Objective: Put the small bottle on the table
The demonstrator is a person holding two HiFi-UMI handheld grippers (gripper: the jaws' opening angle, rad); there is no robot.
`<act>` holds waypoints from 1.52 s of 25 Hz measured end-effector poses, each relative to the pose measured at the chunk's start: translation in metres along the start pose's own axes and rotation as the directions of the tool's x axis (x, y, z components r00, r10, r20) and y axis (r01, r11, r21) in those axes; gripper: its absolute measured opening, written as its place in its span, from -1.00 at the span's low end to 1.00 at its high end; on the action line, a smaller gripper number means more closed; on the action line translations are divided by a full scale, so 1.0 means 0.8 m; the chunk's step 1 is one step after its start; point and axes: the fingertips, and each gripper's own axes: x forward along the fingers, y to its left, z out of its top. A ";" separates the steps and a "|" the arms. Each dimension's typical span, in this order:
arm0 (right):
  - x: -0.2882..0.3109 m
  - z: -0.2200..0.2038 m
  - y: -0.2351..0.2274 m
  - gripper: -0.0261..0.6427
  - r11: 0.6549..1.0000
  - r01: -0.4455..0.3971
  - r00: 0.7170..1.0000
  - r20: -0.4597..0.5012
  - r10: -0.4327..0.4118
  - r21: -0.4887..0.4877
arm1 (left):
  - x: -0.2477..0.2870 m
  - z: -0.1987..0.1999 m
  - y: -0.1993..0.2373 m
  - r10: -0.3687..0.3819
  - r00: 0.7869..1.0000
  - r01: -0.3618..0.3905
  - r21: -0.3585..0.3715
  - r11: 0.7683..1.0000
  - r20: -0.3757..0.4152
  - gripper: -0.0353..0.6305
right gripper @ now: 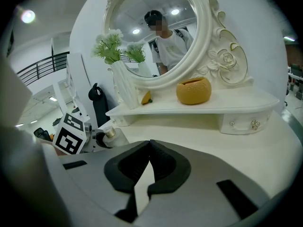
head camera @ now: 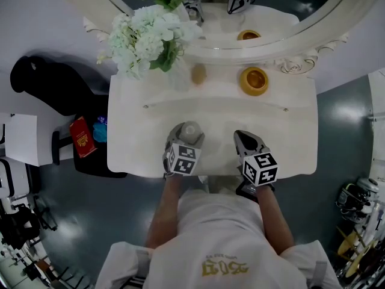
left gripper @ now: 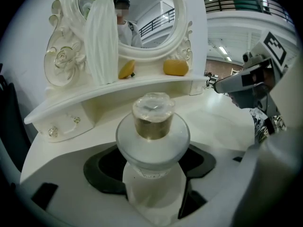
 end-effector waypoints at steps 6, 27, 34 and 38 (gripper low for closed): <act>-0.006 0.003 0.001 -0.88 1.000 0.007 1.000 0.016 -0.007 -0.003 | 0.002 0.000 0.000 -0.001 1.000 0.001 0.001 1.000 0.008 0.14; -0.059 0.025 0.037 -0.88 0.991 0.058 0.992 0.119 -0.044 -0.117 | -0.069 -0.006 0.009 0.039 0.996 -0.028 -0.141 0.990 0.080 0.07; -0.073 0.030 0.064 -0.88 0.989 0.068 0.983 0.180 -0.044 -0.131 | -0.116 0.007 0.013 0.044 0.986 -0.008 -0.219 0.976 0.161 -0.07; -0.079 0.031 0.076 -0.88 0.987 0.068 0.979 0.200 -0.038 -0.143 | -0.151 0.029 0.015 0.050 0.961 0.044 -0.329 0.943 0.271 -0.26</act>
